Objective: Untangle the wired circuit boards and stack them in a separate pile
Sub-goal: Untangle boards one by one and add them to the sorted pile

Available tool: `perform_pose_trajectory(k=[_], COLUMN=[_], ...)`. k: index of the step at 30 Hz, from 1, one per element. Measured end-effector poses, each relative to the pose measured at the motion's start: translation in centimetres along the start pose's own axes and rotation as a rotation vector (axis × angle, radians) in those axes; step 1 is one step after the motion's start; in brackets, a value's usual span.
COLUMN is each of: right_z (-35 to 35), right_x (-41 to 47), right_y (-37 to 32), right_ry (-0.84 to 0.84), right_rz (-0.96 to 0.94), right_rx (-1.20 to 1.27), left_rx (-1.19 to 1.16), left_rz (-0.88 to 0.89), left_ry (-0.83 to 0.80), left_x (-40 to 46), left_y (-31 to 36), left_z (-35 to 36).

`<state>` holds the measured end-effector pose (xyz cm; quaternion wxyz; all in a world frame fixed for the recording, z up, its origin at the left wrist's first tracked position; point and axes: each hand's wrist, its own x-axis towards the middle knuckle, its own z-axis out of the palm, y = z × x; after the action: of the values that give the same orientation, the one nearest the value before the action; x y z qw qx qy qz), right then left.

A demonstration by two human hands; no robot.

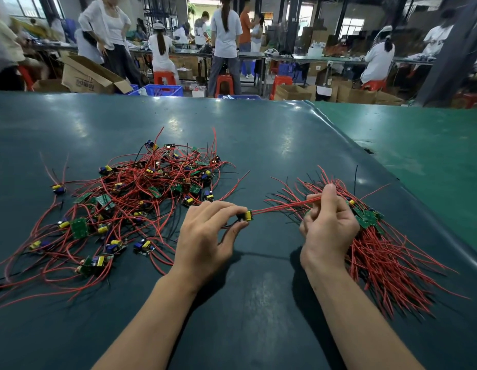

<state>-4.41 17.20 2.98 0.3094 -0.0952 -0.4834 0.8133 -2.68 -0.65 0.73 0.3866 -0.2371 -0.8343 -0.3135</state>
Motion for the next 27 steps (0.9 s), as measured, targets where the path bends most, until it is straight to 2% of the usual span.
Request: perform_pose_trajectory(k=[3, 6, 8, 12, 15, 18, 21, 24, 27], right_z=[0.2, 0.6, 1.0, 0.7, 0.4, 0.7, 1.0, 0.4, -0.2], right_x=[-0.6, -3.1, -4.1, -3.3, -3.6, -3.5, -2.4, -1.1, -0.8], right_y=[0.0, 1.0, 1.4, 0.7, 0.6, 0.2, -1.1, -2.2, -2.4], right_ry=[-0.121, -0.485, -0.666, -0.699, -0.783, -0.679, -0.356, -0.079, -0.007], right_rz=[0.075, 0.176, 0.197, 0.221, 0.192, 0.172, 0.269, 0.326, 0.464], right_rx=[-0.011, -0.261, -0.284, -0.36, -0.421, -0.339, -0.11, 0.147, 0.252], left_rx=[0.003, 0.023, 0.017, 0.051, 0.059, 0.086, 0.157, 0.314, 0.467], left_rz=[-0.078, -0.093, -0.088, -0.057, 0.031, 0.03, -0.062, -0.258, -0.533], left_ry=[0.076, 0.122, 0.086, 0.017, 0.031, 0.102, 0.204, 0.186, 0.062], left_x=[0.1, 0.1, 0.0, 0.1, 0.3, 0.4, 0.4, 0.3, 0.2], left_y=[-0.2, -0.1, 0.1, 0.4, 0.8, 0.8, 0.2, -0.4, -1.3], left_z=[-0.2, -0.5, -0.5, -0.7, -0.6, -0.4, -0.6, -0.9, -1.2])
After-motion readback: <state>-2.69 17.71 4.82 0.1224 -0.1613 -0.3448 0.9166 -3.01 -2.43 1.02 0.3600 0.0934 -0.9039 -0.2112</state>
